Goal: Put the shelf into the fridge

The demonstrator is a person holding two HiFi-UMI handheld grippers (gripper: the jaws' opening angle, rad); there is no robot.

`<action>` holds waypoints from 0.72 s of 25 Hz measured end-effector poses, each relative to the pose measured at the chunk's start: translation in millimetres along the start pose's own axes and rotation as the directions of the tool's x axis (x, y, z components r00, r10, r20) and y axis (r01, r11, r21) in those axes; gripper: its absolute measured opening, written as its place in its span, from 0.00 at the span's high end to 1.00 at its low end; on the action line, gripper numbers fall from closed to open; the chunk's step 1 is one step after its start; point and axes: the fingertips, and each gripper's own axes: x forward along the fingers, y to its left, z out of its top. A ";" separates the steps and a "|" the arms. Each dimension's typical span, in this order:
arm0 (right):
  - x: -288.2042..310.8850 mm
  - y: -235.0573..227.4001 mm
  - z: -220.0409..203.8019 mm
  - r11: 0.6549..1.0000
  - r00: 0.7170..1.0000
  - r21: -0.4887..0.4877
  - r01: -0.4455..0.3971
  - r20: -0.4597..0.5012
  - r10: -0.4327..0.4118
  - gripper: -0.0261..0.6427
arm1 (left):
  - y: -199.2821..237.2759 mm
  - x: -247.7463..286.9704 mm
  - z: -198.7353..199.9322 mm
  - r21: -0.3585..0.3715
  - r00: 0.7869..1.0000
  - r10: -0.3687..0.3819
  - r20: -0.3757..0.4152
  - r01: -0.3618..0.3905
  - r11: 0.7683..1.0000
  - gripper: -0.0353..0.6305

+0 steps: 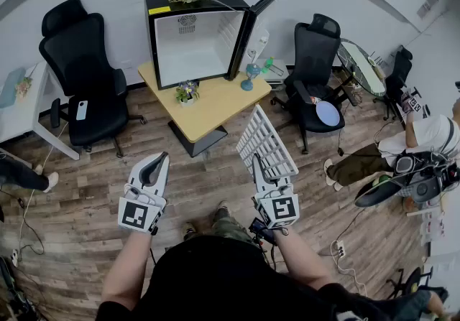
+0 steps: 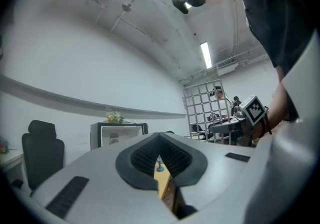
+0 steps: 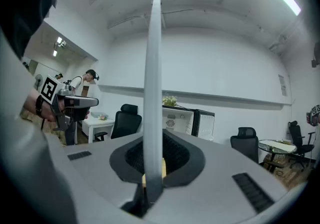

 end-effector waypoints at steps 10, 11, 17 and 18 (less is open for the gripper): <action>-1.1 11.3 2.6 0.999 1.000 0.035 -0.015 0.000 0.015 0.90 | 2.2 -4.5 -1.6 -0.008 1.000 -0.001 0.007 0.001 1.000 0.92; -1.9 11.1 3.7 0.999 1.000 0.044 -0.018 0.006 0.017 0.90 | 1.4 -4.3 -1.6 -0.009 1.000 -0.001 0.009 0.001 1.000 0.92; 1.4 14.9 7.1 0.998 1.000 0.056 -0.007 0.012 0.007 0.90 | 5.7 -8.8 -2.9 -0.015 1.000 0.005 0.004 -0.005 1.000 0.92; 1.8 15.0 8.0 0.998 1.000 0.061 -0.002 0.012 0.001 0.90 | 7.3 -9.9 -2.2 -0.015 1.000 0.007 0.007 -0.007 1.000 0.92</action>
